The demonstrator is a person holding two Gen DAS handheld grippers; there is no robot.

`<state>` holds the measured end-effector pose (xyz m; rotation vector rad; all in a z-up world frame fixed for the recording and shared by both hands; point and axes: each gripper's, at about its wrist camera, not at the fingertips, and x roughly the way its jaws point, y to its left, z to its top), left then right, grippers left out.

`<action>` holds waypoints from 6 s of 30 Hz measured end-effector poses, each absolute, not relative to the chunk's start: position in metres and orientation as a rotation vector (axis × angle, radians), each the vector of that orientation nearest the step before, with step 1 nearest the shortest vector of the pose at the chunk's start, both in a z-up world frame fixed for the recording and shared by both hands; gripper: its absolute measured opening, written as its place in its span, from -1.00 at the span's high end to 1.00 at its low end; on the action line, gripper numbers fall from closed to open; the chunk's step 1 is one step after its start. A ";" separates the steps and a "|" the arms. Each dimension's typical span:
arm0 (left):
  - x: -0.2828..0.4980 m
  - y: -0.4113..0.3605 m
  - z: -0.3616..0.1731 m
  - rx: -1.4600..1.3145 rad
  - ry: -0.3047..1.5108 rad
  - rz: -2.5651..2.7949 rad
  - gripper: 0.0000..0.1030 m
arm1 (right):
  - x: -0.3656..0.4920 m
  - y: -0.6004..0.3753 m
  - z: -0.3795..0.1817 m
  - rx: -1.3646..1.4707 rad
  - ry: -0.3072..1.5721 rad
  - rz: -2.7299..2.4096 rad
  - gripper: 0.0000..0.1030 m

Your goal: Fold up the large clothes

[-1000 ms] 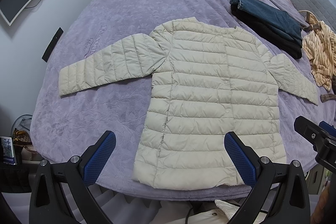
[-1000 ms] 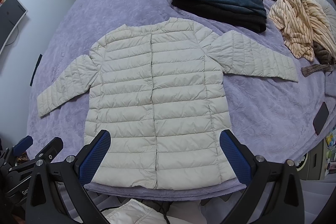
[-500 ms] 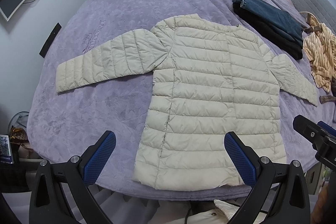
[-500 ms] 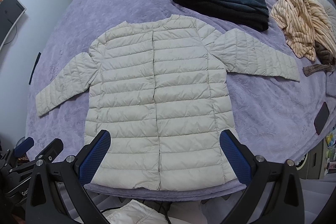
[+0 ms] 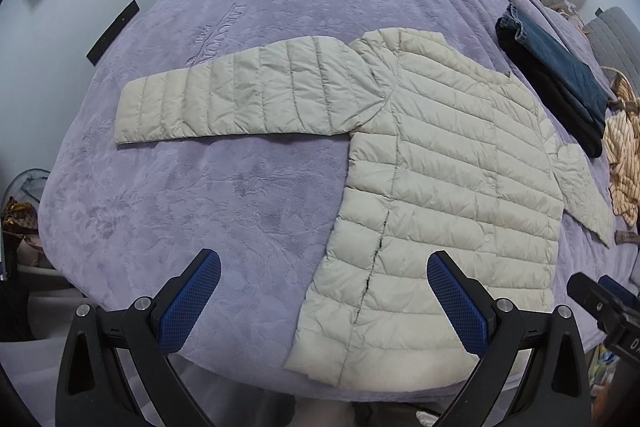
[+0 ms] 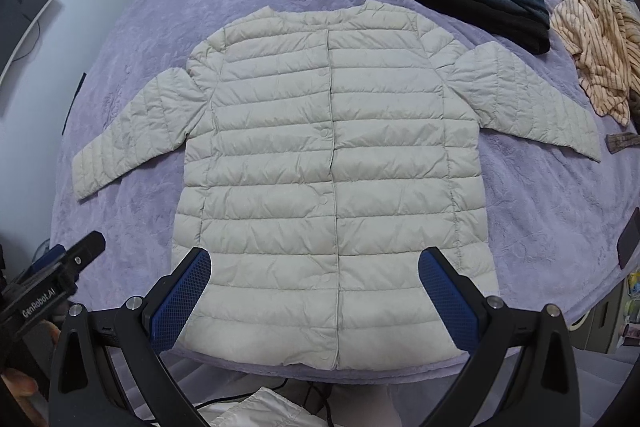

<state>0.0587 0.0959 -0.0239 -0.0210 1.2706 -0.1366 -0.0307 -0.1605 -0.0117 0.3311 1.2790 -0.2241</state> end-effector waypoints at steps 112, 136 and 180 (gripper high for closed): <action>0.286 0.083 -0.128 0.036 1.042 -0.011 -1.00 | 0.198 -0.135 -0.115 -0.201 0.977 0.057 -0.55; 0.318 0.102 -0.163 -0.070 1.162 -0.168 -1.00 | 0.163 -0.263 -0.147 0.349 1.022 -0.260 0.08; 0.312 0.026 -0.162 0.275 1.077 -0.222 -1.00 | 0.133 -0.313 -0.224 1.202 0.846 -0.315 0.89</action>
